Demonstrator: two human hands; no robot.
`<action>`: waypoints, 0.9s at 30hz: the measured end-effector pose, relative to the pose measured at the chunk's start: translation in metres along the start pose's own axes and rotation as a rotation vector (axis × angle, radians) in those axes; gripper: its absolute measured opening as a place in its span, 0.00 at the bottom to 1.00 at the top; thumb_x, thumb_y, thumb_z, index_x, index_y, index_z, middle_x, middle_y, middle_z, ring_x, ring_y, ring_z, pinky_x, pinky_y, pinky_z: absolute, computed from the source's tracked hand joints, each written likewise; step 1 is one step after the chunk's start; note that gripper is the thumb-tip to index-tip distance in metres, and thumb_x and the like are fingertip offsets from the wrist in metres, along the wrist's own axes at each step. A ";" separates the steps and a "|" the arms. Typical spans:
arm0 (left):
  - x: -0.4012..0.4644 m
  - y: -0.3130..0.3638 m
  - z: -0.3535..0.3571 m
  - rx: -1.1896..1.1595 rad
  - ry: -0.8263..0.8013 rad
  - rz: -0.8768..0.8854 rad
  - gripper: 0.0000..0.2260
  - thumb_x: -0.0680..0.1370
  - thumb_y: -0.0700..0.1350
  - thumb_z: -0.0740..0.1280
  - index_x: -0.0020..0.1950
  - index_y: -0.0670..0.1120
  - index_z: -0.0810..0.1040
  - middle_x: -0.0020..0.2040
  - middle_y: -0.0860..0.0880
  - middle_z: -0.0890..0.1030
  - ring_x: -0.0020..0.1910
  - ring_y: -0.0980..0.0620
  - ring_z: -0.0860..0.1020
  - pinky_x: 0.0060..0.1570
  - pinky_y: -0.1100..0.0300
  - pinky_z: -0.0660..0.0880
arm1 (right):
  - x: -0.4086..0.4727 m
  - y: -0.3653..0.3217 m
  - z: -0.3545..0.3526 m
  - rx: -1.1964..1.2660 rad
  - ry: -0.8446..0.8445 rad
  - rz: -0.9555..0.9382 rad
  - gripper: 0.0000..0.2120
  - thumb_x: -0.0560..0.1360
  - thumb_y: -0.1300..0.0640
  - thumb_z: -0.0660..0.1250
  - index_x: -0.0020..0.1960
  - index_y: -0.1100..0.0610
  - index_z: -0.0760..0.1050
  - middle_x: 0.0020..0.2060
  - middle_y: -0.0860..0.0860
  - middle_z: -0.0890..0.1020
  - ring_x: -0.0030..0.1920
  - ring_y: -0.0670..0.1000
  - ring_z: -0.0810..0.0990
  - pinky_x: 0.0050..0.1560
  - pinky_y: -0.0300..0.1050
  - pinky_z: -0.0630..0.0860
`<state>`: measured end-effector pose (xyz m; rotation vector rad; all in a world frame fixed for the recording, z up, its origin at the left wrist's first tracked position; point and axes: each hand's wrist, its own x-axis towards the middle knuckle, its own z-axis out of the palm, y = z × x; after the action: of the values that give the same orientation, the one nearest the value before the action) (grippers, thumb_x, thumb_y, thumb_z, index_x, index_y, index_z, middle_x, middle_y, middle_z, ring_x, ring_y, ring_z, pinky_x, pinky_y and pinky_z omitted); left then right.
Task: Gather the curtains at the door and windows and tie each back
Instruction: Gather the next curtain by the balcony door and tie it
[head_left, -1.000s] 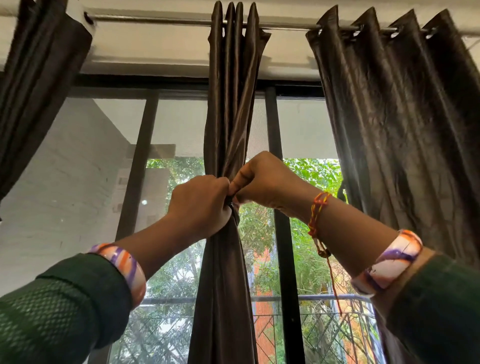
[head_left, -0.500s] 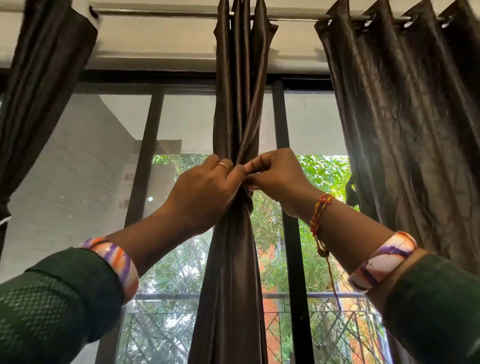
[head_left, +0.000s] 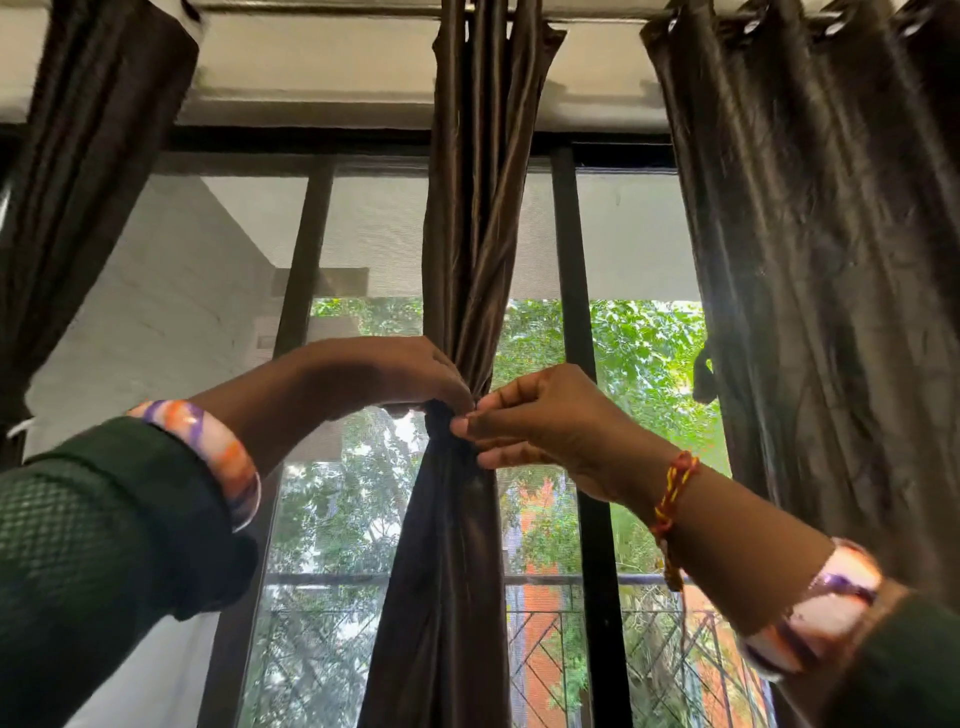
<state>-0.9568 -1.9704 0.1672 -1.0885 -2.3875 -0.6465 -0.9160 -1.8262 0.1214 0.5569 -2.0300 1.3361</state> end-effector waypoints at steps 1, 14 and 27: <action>-0.001 0.000 0.002 -0.087 0.003 -0.005 0.07 0.72 0.44 0.67 0.38 0.41 0.76 0.28 0.48 0.67 0.28 0.53 0.62 0.28 0.62 0.59 | 0.000 0.001 0.002 -0.033 0.047 -0.020 0.16 0.64 0.66 0.76 0.48 0.70 0.77 0.35 0.59 0.79 0.34 0.52 0.80 0.39 0.47 0.82; -0.003 -0.027 0.025 -0.712 0.376 -0.025 0.10 0.77 0.39 0.63 0.40 0.34 0.78 0.29 0.46 0.73 0.28 0.54 0.69 0.26 0.67 0.71 | -0.004 0.006 0.006 -0.064 0.219 -0.069 0.09 0.65 0.68 0.75 0.32 0.63 0.75 0.26 0.58 0.78 0.25 0.51 0.77 0.27 0.41 0.78; 0.044 -0.072 0.043 -0.965 0.834 -0.403 0.07 0.75 0.40 0.66 0.43 0.37 0.81 0.26 0.47 0.74 0.13 0.60 0.68 0.15 0.70 0.64 | -0.002 -0.003 0.018 -0.044 0.052 0.025 0.04 0.67 0.74 0.69 0.39 0.70 0.76 0.29 0.59 0.77 0.20 0.47 0.73 0.24 0.37 0.75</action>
<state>-1.0477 -1.9621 0.1405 -0.4126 -1.5011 -2.0369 -0.9175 -1.8444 0.1167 0.4735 -2.0255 1.3041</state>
